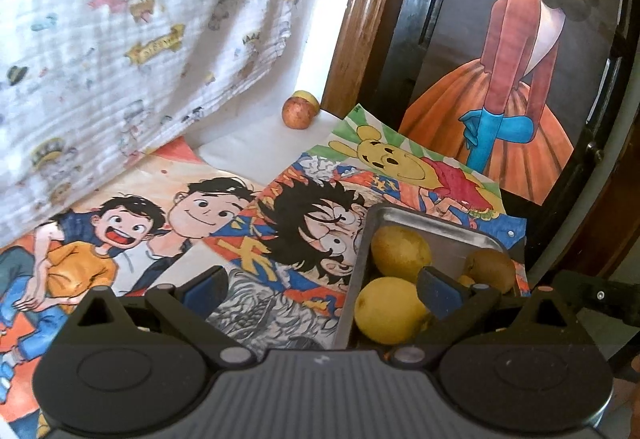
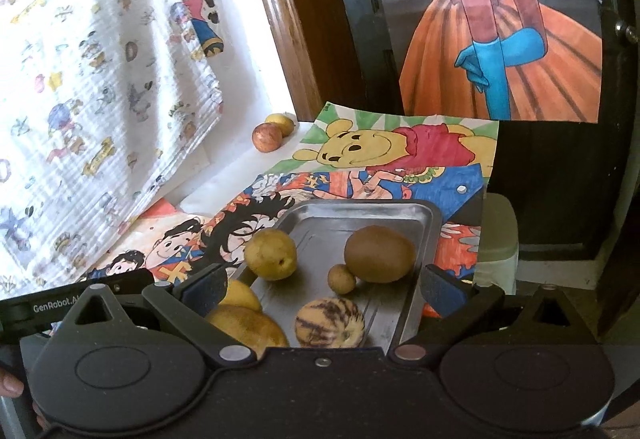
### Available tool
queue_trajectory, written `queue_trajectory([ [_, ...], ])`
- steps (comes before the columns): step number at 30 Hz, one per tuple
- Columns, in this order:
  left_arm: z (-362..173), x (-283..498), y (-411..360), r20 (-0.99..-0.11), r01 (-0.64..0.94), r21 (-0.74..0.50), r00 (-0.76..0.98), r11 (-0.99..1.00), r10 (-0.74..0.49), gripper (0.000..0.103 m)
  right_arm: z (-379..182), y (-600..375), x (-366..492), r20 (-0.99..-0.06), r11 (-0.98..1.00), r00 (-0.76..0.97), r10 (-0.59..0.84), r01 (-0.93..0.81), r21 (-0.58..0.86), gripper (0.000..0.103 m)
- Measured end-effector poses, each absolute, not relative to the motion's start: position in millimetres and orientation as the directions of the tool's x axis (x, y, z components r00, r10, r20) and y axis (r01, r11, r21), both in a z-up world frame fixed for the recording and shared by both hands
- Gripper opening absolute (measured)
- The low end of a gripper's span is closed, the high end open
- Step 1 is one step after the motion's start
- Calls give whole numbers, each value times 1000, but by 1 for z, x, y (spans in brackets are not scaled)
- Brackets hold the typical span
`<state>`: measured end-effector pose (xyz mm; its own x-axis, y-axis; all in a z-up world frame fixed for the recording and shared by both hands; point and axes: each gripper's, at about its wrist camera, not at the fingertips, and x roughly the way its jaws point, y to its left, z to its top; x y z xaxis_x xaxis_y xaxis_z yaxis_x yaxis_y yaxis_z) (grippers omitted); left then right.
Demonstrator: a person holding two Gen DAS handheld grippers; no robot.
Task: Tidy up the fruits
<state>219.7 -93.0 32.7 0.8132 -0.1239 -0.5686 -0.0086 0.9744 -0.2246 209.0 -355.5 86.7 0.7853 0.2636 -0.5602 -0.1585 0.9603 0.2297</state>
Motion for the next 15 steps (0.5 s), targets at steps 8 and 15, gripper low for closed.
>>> queue_trajectory([
  [8, 42, 196, -93, -536, 7, -204, 836, 979, -117, 102, 96, -345, 176, -531, 968, 812, 241, -160, 194, 102],
  [15, 46, 174, -93, -517, 14, -195, 848, 981, -115, 102, 101, -343, 149, -510, 970, 830, 225, -144, 195, 102],
])
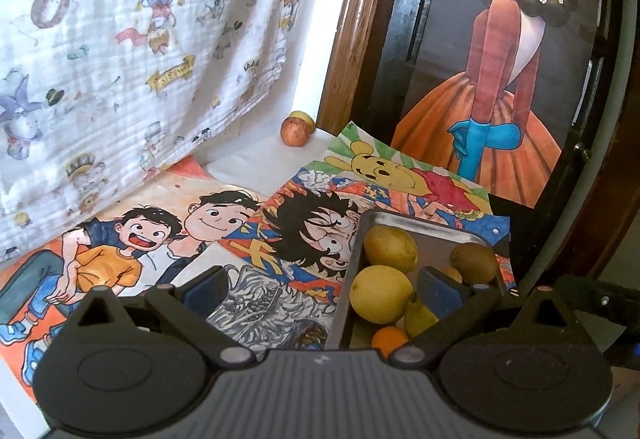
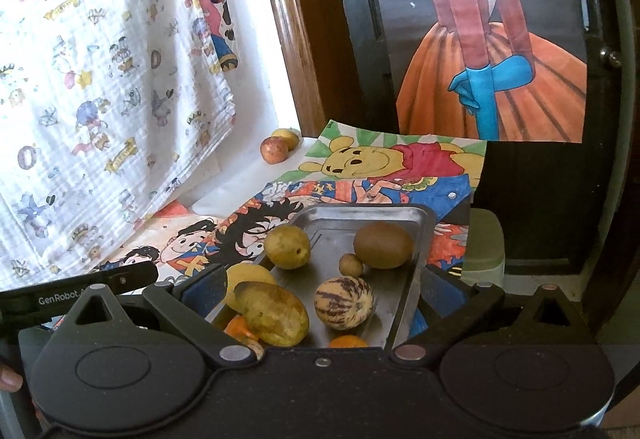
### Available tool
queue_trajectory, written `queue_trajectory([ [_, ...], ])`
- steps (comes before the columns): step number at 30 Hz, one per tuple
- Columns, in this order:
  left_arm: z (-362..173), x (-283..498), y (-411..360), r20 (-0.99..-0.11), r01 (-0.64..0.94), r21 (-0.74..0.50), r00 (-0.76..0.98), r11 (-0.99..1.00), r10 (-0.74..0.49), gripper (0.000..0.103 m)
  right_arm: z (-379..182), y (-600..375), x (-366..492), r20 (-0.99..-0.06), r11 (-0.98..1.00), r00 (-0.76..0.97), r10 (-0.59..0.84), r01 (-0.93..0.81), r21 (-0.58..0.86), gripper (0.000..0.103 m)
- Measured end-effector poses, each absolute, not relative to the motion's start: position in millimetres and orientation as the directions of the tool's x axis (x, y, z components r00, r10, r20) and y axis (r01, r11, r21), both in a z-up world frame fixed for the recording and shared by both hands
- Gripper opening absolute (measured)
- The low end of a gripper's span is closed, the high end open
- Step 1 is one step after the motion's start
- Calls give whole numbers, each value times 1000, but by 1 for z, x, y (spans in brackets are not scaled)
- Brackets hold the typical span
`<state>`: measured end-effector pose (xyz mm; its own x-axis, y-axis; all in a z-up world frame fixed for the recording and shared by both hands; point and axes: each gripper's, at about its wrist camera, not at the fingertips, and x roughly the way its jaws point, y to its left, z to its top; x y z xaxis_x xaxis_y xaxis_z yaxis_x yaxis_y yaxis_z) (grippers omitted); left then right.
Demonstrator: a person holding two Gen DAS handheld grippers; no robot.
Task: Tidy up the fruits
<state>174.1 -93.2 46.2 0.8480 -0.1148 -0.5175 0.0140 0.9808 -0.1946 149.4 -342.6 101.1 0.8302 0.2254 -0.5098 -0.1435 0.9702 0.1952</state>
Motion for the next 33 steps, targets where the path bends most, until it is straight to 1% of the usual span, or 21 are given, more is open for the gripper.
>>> queue_trajectory([
  [9, 45, 147, -92, -505, 19, -173, 857, 985, -105, 102, 101, -341, 118, -495, 970, 845, 203, -105, 220, 102],
  [18, 41, 124, -85, -500, 17, -166, 860, 986, -98, 102, 102, -334, 94, -482, 969, 853, 201, -102, 223, 102],
  [33, 26, 91, -73, -473, 14, -162, 876, 987, -90, 102, 87, -311, 58, -471, 984, 867, 163, -106, 146, 102],
])
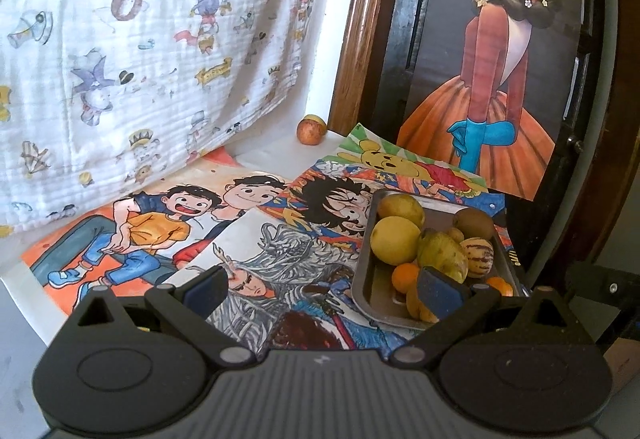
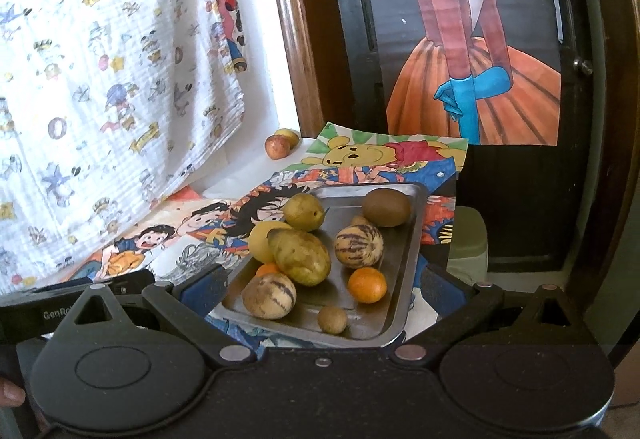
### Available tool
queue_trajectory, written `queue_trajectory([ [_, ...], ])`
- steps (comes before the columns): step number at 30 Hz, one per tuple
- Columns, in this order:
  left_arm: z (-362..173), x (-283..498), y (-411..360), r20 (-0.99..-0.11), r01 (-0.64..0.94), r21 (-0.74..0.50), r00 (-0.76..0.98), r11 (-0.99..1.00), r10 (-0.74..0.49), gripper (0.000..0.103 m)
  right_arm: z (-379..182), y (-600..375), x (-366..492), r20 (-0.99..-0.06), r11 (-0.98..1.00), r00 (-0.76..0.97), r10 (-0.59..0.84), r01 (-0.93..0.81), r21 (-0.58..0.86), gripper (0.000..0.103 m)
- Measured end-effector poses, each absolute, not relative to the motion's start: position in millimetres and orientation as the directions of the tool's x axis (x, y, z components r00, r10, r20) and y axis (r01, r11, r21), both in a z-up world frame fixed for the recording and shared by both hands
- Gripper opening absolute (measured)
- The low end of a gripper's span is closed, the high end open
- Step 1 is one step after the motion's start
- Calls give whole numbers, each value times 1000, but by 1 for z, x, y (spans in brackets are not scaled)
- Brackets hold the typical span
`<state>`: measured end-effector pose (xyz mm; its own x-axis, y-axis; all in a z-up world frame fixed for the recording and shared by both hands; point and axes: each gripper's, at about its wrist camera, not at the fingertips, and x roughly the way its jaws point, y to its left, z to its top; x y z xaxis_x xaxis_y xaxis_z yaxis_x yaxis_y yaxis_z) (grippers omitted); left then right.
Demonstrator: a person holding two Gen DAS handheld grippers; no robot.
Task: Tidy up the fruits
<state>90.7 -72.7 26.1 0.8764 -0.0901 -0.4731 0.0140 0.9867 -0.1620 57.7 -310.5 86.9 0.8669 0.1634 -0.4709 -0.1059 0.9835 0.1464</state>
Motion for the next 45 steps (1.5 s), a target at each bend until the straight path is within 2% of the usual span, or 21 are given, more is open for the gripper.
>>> queue_trajectory([
  [8, 18, 79, -67, -456, 19, -168, 885, 986, -94, 102, 76, -301, 41, -439, 989, 887, 143, -111, 98, 102],
  [21, 11, 54, -54, -378, 58, -145, 919, 988, -109, 102, 52, -292, 16, -350, 994, 931, 103, -83, 72, 102],
  [29, 5, 35, -50, -345, 73, -132, 932, 989, -115, 102, 43, -287, 5, -345, 991, 929, 133, -122, 55, 102],
  [45, -3, 14, -51, -372, 82, -102, 921, 991, -115, 102, 37, -288, -11, -346, 990, 928, 140, -131, 48, 102],
])
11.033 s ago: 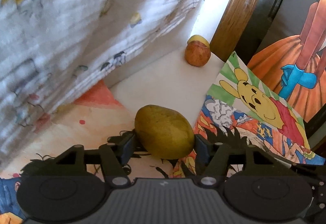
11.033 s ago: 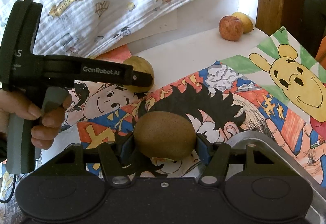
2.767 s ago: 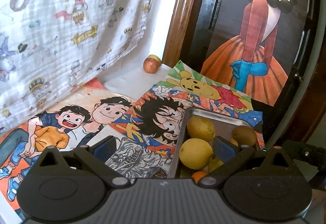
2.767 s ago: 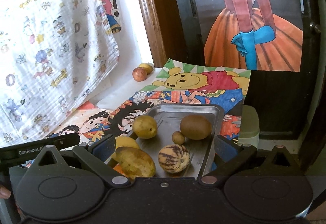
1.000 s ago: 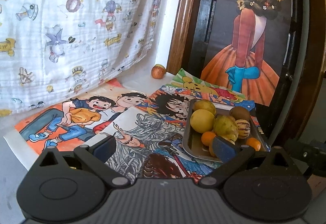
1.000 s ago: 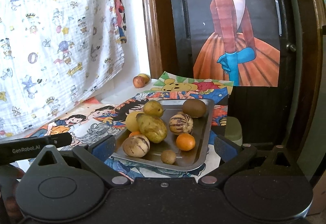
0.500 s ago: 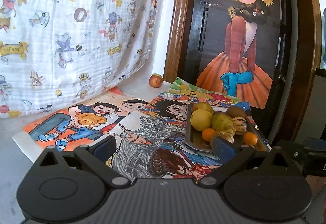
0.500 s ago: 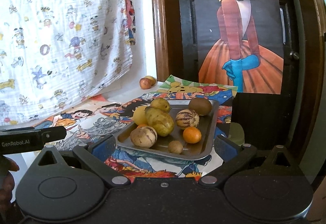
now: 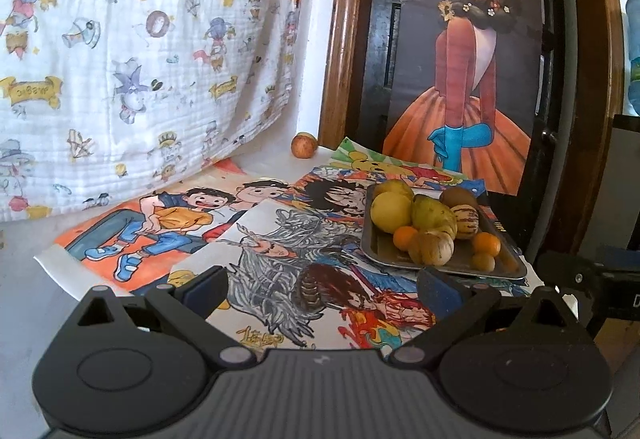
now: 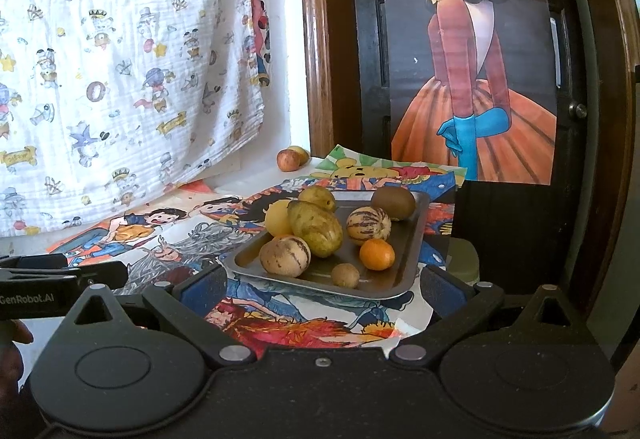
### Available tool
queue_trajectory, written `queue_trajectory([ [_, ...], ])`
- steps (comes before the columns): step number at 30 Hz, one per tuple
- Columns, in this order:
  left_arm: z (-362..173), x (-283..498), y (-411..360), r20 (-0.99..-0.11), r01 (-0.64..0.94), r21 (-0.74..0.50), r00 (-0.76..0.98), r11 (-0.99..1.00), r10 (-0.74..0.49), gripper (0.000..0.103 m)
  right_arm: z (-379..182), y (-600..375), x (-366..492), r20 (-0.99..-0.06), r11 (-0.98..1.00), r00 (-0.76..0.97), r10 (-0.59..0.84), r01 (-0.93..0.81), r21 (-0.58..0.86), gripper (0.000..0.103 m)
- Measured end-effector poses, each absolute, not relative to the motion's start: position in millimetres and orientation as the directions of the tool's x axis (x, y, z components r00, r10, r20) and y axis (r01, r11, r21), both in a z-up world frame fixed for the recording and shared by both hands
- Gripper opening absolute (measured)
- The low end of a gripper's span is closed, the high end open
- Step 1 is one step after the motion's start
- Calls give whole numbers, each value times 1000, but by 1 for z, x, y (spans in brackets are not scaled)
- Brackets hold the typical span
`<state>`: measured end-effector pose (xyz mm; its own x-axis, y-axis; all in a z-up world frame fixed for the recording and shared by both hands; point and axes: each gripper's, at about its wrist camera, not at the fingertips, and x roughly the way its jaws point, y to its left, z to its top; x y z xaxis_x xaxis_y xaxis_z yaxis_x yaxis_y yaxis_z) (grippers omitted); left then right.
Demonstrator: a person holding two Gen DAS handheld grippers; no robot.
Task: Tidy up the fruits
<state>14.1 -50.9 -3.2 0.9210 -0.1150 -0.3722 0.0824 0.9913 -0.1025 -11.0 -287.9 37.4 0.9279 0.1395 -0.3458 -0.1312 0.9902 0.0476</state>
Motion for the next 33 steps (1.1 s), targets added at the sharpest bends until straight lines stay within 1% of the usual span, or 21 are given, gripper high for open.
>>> queue_trajectory([
  [11, -3, 10, -45, -375, 70, -111, 921, 991, -107, 102, 37, -284, -12, -356, 989, 923, 148, -143, 40, 102],
  [33, -10, 15, -42, -431, 45, -119, 898, 992, -93, 102, 29, -283, -8, -392, 988, 907, 155, -149, 47, 102],
])
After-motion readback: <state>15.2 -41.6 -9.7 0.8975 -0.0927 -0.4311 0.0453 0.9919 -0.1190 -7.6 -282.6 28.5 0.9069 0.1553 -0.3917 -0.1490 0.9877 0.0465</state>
